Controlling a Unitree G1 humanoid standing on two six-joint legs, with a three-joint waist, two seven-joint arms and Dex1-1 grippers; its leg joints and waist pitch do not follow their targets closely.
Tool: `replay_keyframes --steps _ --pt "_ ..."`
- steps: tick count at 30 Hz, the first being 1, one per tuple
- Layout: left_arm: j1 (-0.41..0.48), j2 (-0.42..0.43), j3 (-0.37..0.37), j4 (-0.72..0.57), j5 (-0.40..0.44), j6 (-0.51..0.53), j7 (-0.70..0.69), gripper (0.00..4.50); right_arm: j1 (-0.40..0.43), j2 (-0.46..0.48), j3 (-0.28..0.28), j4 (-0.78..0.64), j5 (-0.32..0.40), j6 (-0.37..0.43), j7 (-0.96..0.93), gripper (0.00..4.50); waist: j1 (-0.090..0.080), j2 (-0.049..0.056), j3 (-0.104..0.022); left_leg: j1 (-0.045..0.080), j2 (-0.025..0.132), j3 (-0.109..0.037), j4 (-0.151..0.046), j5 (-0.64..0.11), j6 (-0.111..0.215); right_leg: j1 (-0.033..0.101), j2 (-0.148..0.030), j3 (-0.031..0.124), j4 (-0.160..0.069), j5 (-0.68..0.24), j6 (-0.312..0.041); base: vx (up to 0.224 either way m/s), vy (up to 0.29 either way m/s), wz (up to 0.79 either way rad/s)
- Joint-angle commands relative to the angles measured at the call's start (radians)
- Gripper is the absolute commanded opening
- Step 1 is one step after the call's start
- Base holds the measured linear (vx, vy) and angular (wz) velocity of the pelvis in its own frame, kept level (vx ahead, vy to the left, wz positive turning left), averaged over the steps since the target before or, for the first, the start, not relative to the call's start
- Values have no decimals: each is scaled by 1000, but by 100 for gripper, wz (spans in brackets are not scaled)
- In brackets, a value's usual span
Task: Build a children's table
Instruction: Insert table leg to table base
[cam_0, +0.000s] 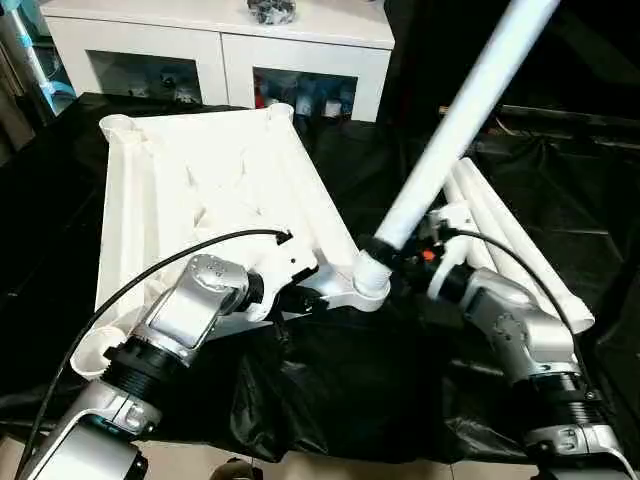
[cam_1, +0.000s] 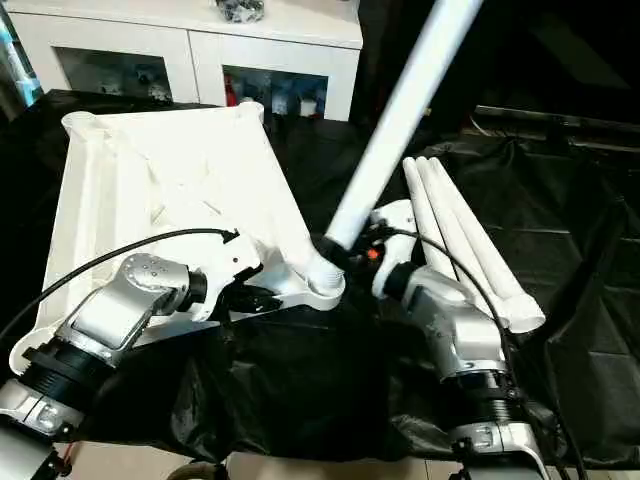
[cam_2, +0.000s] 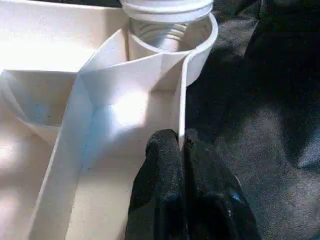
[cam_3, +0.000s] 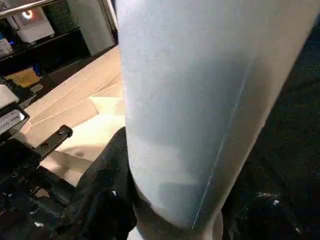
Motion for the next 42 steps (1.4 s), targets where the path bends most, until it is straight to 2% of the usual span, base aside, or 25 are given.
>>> replay_keyframes --steps 1,3,11,21,22,30,34,37,38,42 --pt "18 -9 -18 -4 -8 14 0 0 -14 -6 -10 18 3 3 3 188 4 9 -66 41 48 -27 -71 -214 -7 19 -78 36 -71 -24 -224 0 0 0" --pt "28 -9 -27 -16 4 8 5 0 -22 4 -4 56 -5 -13 7 188 2 0 -65 41 49 -25 -71 -218 -5 18 -80 37 -74 -47 -224 0 0 0" --pt "28 -18 -11 -19 1 3 24 0 -46 21 -2 156 -21 -43 8 188 0 0 -65 40 48 -25 -71 -220 -8 18 -81 37 -75 -70 -214 0 0 0" --pt "39 -42 33 -32 -45 -16 37 0 -63 52 -10 267 -39 -123 -8 188 -5 1 -64 40 48 -26 -72 -233 -10 17 -79 37 -76 -83 -218 0 0 0" --pt "46 -41 37 -38 -49 -15 37 0 -54 52 -9 268 -43 -132 -3 188 -5 -3 -65 40 48 -25 -72 -225 -5 17 -78 37 -75 -72 -218 0 0 0" --pt "73 -41 50 -49 -42 -4 66 0 25 29 1 251 -75 -224 14 188 -2 -2 -64 40 49 -25 -73 -231 3 15 -79 37 -78 -89 -207 0 0 0" --pt "73 -42 51 -38 -33 -9 77 0 58 24 1 241 -84 -265 8 188 0 1 -63 40 48 -26 -74 -236 9 14 -79 38 -80 -95 -205 0 0 0" --pt "74 -42 46 -37 -23 -12 71 0 76 22 1 235 -97 -298 -7 188 -1 0 -62 40 49 -26 -75 -252 8 13 -79 38 -83 -117 -202 0 0 0" --pt "74 -41 45 -37 -22 -12 69 0 77 21 3 234 -100 -302 -8 188 0 2 -62 41 49 -26 -76 -254 6 13 -79 38 -83 -120 -201 0 0 0" --pt "78 -37 31 -39 -12 -16 65 0 93 5 57 218 -156 -340 -8 187 -2 3 -62 41 48 -27 -77 -262 3 13 -78 37 -84 -120 -200 0 0 0"
